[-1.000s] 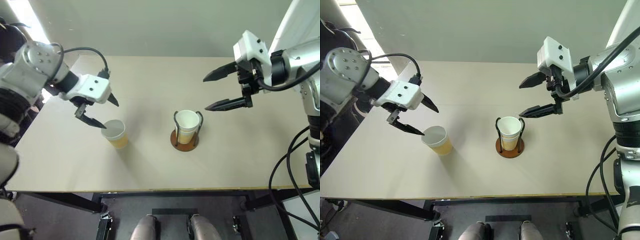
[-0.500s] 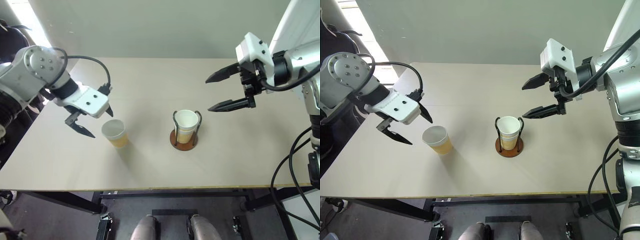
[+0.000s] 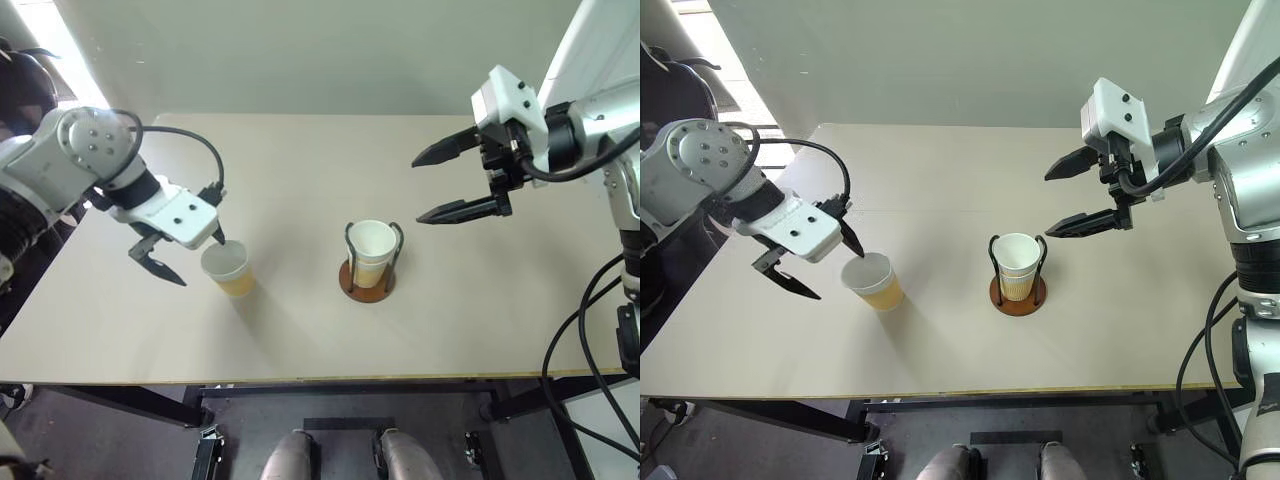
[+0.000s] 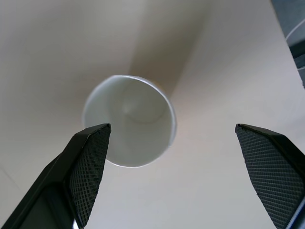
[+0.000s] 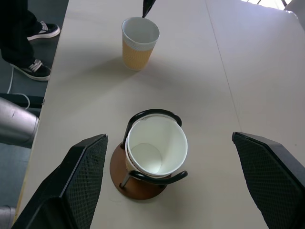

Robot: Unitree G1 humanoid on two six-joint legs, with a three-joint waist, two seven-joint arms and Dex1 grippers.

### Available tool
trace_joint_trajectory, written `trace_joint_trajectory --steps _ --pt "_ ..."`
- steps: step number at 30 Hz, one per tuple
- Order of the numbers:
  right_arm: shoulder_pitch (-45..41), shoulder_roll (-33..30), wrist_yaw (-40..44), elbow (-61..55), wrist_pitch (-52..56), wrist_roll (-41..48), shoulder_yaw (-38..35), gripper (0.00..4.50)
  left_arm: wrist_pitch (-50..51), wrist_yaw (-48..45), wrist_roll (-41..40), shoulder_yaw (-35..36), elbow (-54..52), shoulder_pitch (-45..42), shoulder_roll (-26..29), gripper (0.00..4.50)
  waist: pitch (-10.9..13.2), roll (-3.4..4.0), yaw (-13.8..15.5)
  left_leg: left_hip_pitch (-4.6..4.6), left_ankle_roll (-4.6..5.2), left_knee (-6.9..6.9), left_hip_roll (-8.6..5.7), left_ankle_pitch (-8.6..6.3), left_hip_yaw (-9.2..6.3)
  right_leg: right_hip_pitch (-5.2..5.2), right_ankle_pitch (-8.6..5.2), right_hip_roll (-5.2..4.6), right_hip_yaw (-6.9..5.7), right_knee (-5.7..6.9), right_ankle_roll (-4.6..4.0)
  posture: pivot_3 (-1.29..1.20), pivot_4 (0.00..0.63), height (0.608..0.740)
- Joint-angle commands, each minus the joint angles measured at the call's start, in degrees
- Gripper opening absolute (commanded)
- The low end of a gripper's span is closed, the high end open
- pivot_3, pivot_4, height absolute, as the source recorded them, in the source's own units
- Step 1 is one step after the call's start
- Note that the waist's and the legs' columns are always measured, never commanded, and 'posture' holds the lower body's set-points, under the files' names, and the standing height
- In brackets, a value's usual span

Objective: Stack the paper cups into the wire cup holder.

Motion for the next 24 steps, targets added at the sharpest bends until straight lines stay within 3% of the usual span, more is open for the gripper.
trace_joint_trajectory --steps 1,24 --pt "-1.35 -0.52 0.38 -0.85 0.00 0.31 -0.41 4.31 -1.23 -1.82 0.70 0.78 -0.54 0.64 1.07 4.50 0.00 0.00 -0.01 0.03 0.00 -0.03 -0.07 0.00 0.06 0.01 0.00 0.07 -0.08 0.00 -0.01 0.00 0.150 0.740" --pt "-0.98 -0.31 -0.36 -2.43 1.58 0.87 -0.94 4.31 -10.12 -1.82 9.54 10.33 9.24 8.55 -7.10 4.50 0.00 -0.01 0.14 -0.04 -0.10 0.04 -0.11 0.06 -0.62 0.13 -0.08 -0.03 -0.92 0.17 -0.20 0.00 0.150 0.740"
